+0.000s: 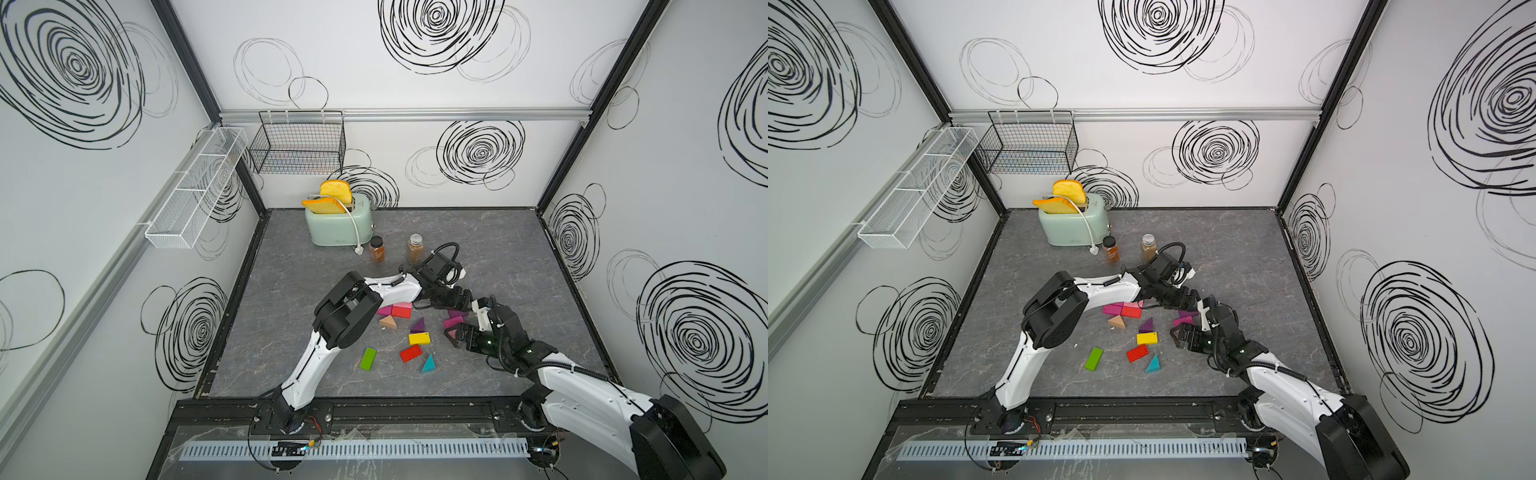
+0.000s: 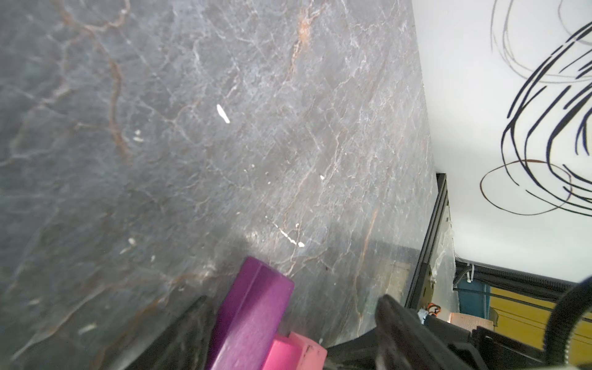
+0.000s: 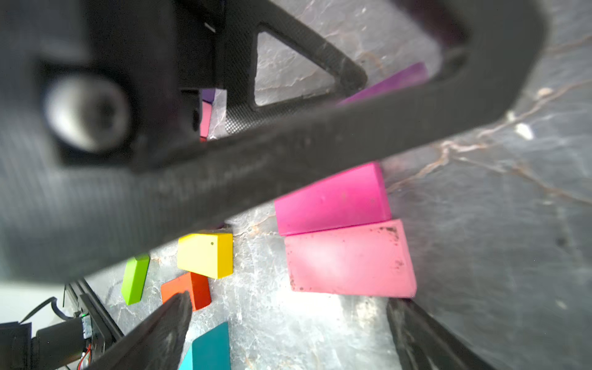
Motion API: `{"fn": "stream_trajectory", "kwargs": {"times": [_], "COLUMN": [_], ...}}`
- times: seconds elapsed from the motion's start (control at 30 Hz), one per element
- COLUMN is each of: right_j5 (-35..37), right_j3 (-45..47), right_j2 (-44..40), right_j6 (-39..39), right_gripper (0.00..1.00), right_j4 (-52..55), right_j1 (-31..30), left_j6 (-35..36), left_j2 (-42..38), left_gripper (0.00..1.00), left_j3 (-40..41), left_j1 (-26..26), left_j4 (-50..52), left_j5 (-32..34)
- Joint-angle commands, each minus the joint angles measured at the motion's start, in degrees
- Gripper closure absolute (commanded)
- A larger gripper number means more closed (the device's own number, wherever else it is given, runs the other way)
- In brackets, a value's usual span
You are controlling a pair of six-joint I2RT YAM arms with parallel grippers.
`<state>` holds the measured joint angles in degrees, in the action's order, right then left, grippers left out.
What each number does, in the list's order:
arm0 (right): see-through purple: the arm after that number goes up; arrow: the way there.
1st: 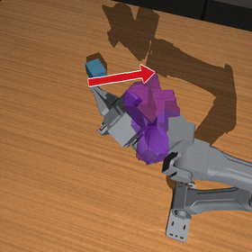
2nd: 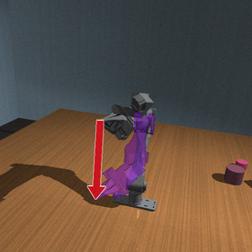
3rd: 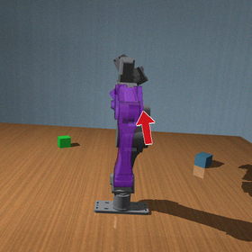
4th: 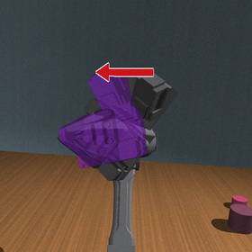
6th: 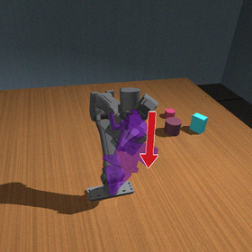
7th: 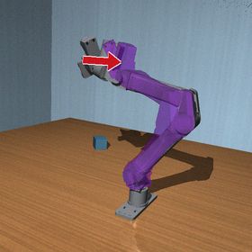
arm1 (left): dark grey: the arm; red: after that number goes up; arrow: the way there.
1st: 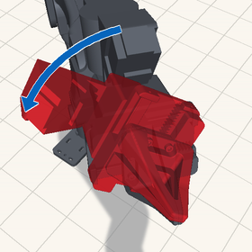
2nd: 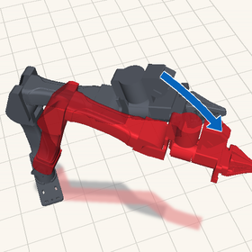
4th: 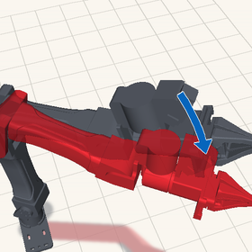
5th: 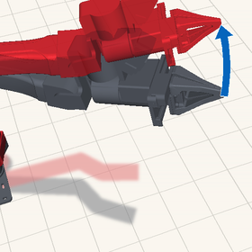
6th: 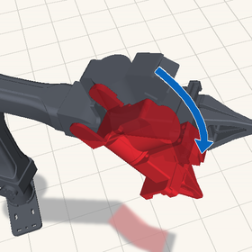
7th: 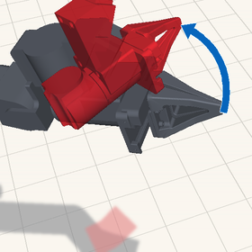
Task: Assemble a piece of candy with building blocks
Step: Assemble the building blocks at the center of the board.
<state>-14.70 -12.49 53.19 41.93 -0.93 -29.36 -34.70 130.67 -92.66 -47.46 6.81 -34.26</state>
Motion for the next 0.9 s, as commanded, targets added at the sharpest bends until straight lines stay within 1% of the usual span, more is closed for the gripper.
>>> {"fn": "stream_trajectory", "kwargs": {"times": [0.0,0.27,0.57,0.67,0.77,0.83,0.87], "right_j5": [-0.36,-2.86,-3.01,-3.53,-3.58,-3.03,-2.66], "right_j3": [0.39,-2.32,-2.37,-3.27,-3.35,-3.27,-3.44], "right_j2": [0.45,4.77,5.46,5.17,3.53,1.16,0.07], "right_j6": [-1.69,-4.86,-5.27,-6.27,-6.61,-7.0,-7.27], "right_gripper": [0.01,0.01,0.01,0.01,0.01,0.01,0.01], "right_j4": [0.66,-0.73,-1.47,0.28,2.31,4.62,6.04], "right_j1": [2.3,5.93,7.66,7.69,7.66,7.59,7.61], "left_j6": [-0.37,-0.24,1.31,2.17,2.27,2.96,3.67], "left_j2": [1.94,5.05,7.49,7.08,5.81,4.29,3.36], "left_gripper": [0.17,0.17,0.16,0.12,0.02,0.0,0.01], "left_j3": [-1.88,-6.14,-11.59,-12.85,-13.07,-13.25,-13.25], "left_j1": [-0.53,0.44,1.9,2.62,3.71,4.13,4.11], "left_j4": [2.4,2.74,5.6,6.83,6.81,7.41,8.25], "left_j5": [-1.69,-2.35,-1.12,-0.43,-0.67,-0.9,-0.32]}}
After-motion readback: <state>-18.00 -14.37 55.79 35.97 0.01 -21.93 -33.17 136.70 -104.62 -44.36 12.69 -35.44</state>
